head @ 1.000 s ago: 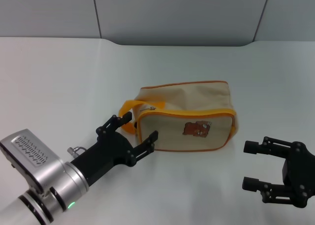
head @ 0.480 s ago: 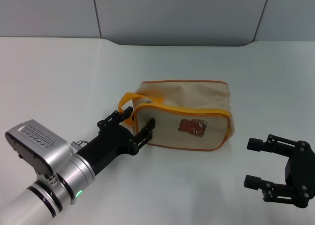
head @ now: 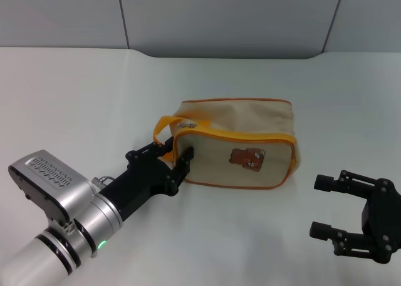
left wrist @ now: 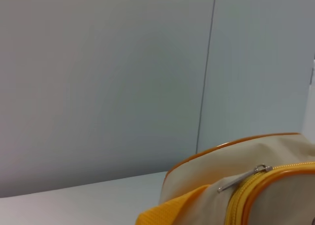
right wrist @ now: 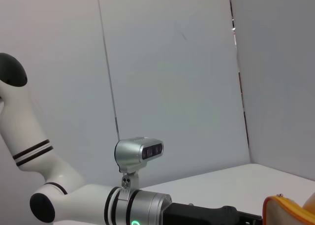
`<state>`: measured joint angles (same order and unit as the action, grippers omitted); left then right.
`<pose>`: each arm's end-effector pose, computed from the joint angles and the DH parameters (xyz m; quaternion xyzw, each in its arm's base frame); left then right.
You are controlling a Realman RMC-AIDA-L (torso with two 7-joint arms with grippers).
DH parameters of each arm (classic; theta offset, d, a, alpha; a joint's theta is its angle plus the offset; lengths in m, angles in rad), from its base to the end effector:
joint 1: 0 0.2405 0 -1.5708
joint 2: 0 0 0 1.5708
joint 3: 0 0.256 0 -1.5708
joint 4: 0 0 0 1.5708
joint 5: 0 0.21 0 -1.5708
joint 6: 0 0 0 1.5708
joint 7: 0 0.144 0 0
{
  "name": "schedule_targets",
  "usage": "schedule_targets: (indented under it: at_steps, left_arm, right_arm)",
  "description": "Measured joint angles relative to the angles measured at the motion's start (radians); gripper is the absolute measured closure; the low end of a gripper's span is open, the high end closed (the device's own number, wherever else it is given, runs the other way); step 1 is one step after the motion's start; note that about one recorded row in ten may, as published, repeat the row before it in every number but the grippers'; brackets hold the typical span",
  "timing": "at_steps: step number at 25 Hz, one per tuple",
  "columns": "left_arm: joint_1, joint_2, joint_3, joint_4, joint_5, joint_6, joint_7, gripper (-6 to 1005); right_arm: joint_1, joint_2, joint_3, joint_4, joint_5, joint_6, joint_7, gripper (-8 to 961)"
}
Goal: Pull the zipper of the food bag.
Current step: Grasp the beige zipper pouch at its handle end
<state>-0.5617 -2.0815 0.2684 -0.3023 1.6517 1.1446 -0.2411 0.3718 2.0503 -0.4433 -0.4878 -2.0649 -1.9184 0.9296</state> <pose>-0.2719 0.2917 -0.1151 -0.8522 -0.2263 -0.2970 0.3666 0.2973 0.2401 0.0126 -0.9196 0.1114 0.3566 0.1213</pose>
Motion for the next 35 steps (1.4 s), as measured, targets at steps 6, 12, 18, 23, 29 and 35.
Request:
schedule_targets:
  at_steps: [6, 12, 18, 23, 29, 35]
  left_arm:
    - [0.002, 0.000, -0.001, -0.001, 0.001, 0.001, 0.001, 666]
    - [0.002, 0.000, -0.002, -0.001, 0.007, 0.001, 0.001, 694]
    - [0.003, 0.000, -0.002, -0.004, 0.008, 0.008, 0.001, 729]
    - [0.011, 0.000, 0.000, -0.003, 0.008, 0.033, 0.001, 766]
    - [0.012, 0.000, 0.005, -0.004, 0.010, 0.052, -0.002, 816]
    - [0.019, 0.000, 0.000, 0.038, 0.090, 0.125, 0.002, 857]
  right_arm:
    - [0.001, 0.002, 0.000, 0.004, 0.000, 0.006, 0.000, 170]
    - [-0.003, 0.005, 0.000, 0.005, 0.000, 0.014, 0.000, 170]
    - [-0.008, 0.011, 0.002, 0.002, 0.000, 0.014, 0.000, 170]
    - [-0.012, 0.012, 0.002, 0.000, 0.012, 0.014, 0.000, 170]
    - [-0.013, 0.011, 0.002, -0.001, 0.028, 0.013, 0.000, 171]
    - [-0.041, 0.020, 0.003, 0.019, 0.205, 0.042, -0.038, 171]
